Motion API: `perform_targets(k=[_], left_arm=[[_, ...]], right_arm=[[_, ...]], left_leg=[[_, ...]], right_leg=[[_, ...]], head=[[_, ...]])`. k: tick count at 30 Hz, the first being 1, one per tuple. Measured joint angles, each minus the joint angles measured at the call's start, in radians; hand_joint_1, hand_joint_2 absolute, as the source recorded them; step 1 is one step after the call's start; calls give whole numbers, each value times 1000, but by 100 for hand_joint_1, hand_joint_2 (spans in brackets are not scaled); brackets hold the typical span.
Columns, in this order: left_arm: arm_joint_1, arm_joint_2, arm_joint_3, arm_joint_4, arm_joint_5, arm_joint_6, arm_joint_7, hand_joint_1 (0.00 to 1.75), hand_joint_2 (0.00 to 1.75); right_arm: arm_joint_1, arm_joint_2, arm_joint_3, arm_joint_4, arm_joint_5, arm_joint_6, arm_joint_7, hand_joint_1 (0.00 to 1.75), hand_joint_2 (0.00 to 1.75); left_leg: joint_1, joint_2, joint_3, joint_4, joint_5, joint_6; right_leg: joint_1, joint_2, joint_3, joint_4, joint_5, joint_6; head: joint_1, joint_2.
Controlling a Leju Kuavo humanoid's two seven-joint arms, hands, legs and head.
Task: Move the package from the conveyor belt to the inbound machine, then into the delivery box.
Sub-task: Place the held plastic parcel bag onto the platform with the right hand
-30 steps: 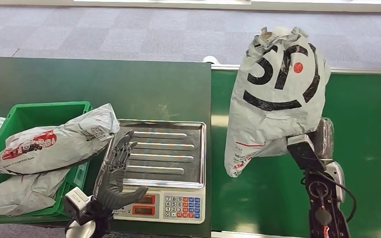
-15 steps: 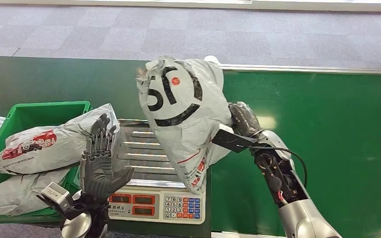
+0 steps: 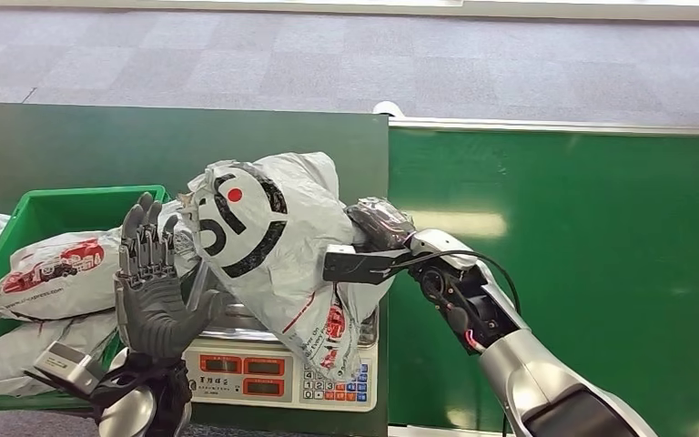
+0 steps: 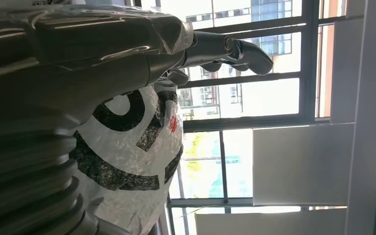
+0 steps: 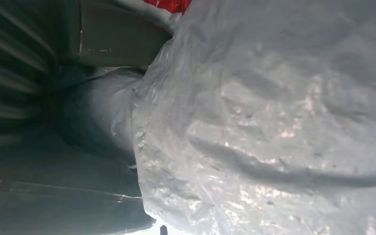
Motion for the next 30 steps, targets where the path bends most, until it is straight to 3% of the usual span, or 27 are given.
perform_targets(k=[5, 12, 14, 17, 19, 20, 25, 30], left_arm=[[0, -3, 1, -5, 0, 9, 0, 0, 175], [0, -11, 4, -5, 0, 27, 0, 0, 175], [0, -11, 4, -6, 0, 27, 0, 0, 175], [0, -12, 3, -6, -1, 27, 0, 0, 175], [-1, -13, -1, -6, -1, 27, 0, 0, 175], [-2, -13, -3, -6, -1, 27, 0, 0, 175], [-18, -13, -11, 2, 2, 31, 0, 0, 175], [-31, -13, -12, 15, 10, 33, 0, 0, 175]], right_arm=[[-23, 14, 31, 24, 11, 8, 6, 175, 175], [-92, 79, 94, 79, 33, -3, 94, 172, 175], [-101, 90, 103, 93, 36, -17, 118, 144, 175], [-113, 110, 112, 121, 30, -50, 158, 48, 175], [-119, 124, 114, 143, 7, -58, 160, 7, 175], [-121, 130, 113, 154, -16, -48, 150, 0, 175], [-123, 165, 88, 190, -157, 35, 63, 0, 175], [-124, 186, 68, 206, -188, 46, 44, 0, 175]], left_leg=[[0, 1, 0, 0, 0, 0], [0, 0, 0, 0, 0, 0], [0, 1, -1, 0, 0, 0], [0, 1, -1, 0, 0, 0], [0, 0, -1, 0, 0, 0], [0, 1, -1, 0, 0, 0], [0, 1, -1, 0, 0, 0], [0, 1, -1, 0, 0, 0]], right_leg=[[0, 1, 0, 0, 0, 0], [0, 1, -1, 0, 0, 0], [0, 1, -1, 0, 0, 0], [0, 1, -1, 0, 0, 0], [0, 1, -1, 0, 0, 0], [0, 1, -1, 0, 0, 0], [0, 1, -2, 0, 0, 0], [0, 1, -2, 0, 0, 0]], head=[[0, 0], [0, 0], [0, 0], [0, 0], [0, 0], [0, 0], [0, 0], [0, 0]])
